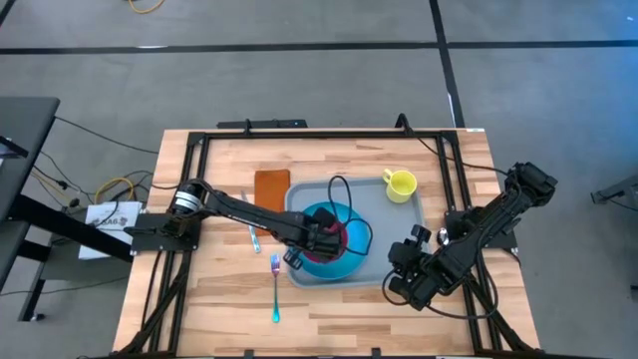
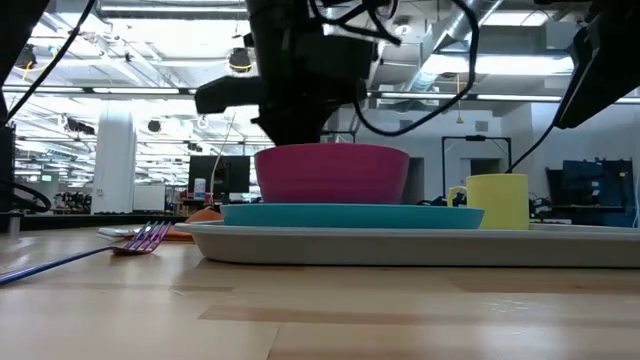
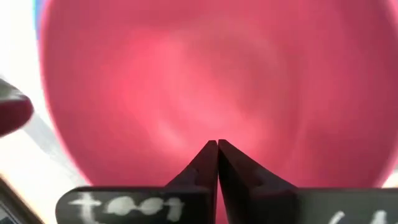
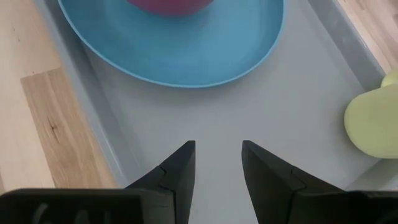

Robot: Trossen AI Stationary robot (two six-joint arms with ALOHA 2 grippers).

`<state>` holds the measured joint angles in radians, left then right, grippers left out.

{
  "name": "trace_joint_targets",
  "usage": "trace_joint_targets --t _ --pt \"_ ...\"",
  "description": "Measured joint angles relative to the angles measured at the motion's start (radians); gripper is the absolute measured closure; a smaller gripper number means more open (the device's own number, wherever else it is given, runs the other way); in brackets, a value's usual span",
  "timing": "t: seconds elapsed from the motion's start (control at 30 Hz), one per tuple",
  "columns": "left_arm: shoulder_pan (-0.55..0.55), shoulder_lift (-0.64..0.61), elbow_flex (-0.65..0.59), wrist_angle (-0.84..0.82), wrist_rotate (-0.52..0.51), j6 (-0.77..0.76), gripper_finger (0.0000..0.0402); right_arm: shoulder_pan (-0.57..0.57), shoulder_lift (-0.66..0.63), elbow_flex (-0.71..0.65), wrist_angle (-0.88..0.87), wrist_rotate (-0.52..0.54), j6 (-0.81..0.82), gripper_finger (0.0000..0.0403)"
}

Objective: Set up tray
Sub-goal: Put the pink bowl on the blue plate to the bottom left of the yellow mug

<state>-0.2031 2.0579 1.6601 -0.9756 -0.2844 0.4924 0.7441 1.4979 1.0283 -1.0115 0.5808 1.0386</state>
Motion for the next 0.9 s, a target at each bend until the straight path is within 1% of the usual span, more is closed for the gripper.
trace_joint_targets --t 0.23,0.5,0.63,0.9 --pt "0.000 0.000 0.021 0.047 0.041 0.036 0.0401 0.000 0.000 0.000 0.000 0.000 0.000 0.0280" --pt "0.008 0.008 0.022 0.216 0.052 0.139 0.0401 0.000 0.000 0.000 0.002 0.000 0.000 0.0280" --pt "0.029 0.008 0.022 0.255 0.036 0.151 0.0401 0.000 0.000 0.000 0.001 0.000 0.000 0.0280" --pt "0.060 0.008 0.022 0.340 0.050 0.155 0.0401 0.000 0.000 0.000 0.001 0.000 0.000 0.0280"
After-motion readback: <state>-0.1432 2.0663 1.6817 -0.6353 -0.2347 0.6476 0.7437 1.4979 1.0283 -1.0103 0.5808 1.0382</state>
